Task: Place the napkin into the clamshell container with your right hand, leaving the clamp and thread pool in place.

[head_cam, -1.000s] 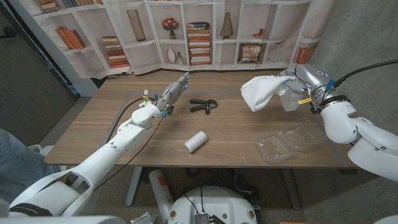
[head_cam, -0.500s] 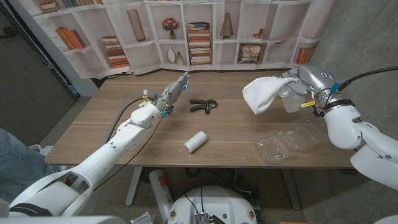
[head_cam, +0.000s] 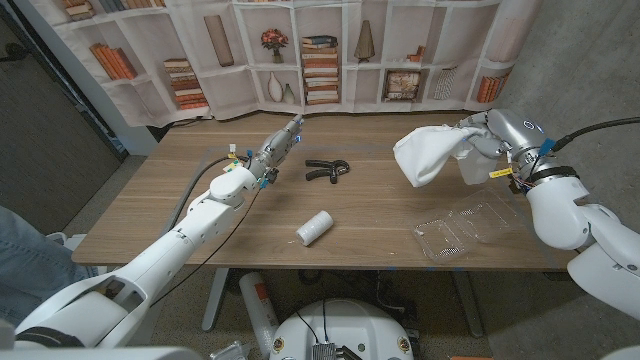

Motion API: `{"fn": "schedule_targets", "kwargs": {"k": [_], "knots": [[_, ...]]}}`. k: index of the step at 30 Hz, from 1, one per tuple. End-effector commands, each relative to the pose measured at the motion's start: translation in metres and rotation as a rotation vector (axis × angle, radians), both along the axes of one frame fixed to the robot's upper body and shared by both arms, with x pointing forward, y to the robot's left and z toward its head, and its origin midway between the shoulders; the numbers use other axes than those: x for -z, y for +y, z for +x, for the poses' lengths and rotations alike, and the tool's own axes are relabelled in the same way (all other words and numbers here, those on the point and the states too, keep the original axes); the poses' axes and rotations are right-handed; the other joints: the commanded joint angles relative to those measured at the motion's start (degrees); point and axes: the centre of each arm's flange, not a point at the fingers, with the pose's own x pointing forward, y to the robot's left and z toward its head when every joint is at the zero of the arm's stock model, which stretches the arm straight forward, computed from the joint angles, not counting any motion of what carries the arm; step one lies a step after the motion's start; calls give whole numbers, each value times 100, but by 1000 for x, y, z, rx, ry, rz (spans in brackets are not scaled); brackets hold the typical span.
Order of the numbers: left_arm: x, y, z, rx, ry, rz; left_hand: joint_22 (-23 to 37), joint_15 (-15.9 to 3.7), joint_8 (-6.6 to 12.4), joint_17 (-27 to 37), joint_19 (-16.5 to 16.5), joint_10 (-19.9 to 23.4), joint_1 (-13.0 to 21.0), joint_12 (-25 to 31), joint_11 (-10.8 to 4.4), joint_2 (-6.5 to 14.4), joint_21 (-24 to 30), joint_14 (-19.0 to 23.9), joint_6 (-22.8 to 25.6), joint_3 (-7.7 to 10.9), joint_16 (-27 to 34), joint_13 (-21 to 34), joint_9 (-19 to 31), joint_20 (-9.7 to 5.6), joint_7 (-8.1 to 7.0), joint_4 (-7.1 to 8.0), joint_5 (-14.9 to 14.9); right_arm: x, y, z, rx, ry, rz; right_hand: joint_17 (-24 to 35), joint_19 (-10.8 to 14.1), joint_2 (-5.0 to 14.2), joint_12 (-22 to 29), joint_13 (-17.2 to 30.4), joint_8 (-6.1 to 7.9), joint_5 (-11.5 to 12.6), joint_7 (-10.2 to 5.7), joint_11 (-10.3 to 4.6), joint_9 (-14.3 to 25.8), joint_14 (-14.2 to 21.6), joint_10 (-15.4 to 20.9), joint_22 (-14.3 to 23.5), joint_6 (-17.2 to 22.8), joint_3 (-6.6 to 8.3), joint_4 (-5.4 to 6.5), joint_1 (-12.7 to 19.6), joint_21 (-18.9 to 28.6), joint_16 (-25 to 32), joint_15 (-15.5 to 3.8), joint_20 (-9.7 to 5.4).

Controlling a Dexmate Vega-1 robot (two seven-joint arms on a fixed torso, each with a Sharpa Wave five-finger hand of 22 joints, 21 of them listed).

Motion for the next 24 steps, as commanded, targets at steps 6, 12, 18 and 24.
{"fn": "schedule_targets", "kwargs": {"k": [6,12,18,24], "knots": [[-3,-4,5,3,4,5,24,40,7,25,-748,-42,7,11,-13,42,-29,-295,16,-14,2,5,11,53,16,-11,-10,9,-7,-15,5,-22,18,22,-55,132,-21,36,-5,42,-1,-472,19,308,507,-62,47,45,-3,148,81,-26,-513,-810],[-6,-6,6,4,1,11,25,43,7,25,-750,-44,8,10,-17,43,-30,-296,19,-17,1,5,11,55,18,-11,-11,13,-10,-17,12,-16,30,28,-68,130,-42,57,-4,42,-3,-461,23,309,525,-126,61,48,3,126,130,-34,-514,-809],[-8,-8,6,9,-4,12,25,41,7,25,-750,-42,9,11,-12,45,-30,-298,19,-22,1,5,11,56,17,-11,-12,17,-11,-21,15,-12,35,33,-82,137,-61,79,-9,40,-5,-486,23,317,536,-184,62,58,5,111,169,-39,-513,-810],[-7,-7,7,11,-1,12,25,47,5,25,-750,-44,10,10,-13,47,-29,-303,17,-27,-1,5,11,57,15,-11,-13,21,-11,-26,21,-8,41,37,-88,130,-84,84,-10,41,2,-467,18,317,553,-237,80,65,-2,103,207,-46,-515,-809]]}}
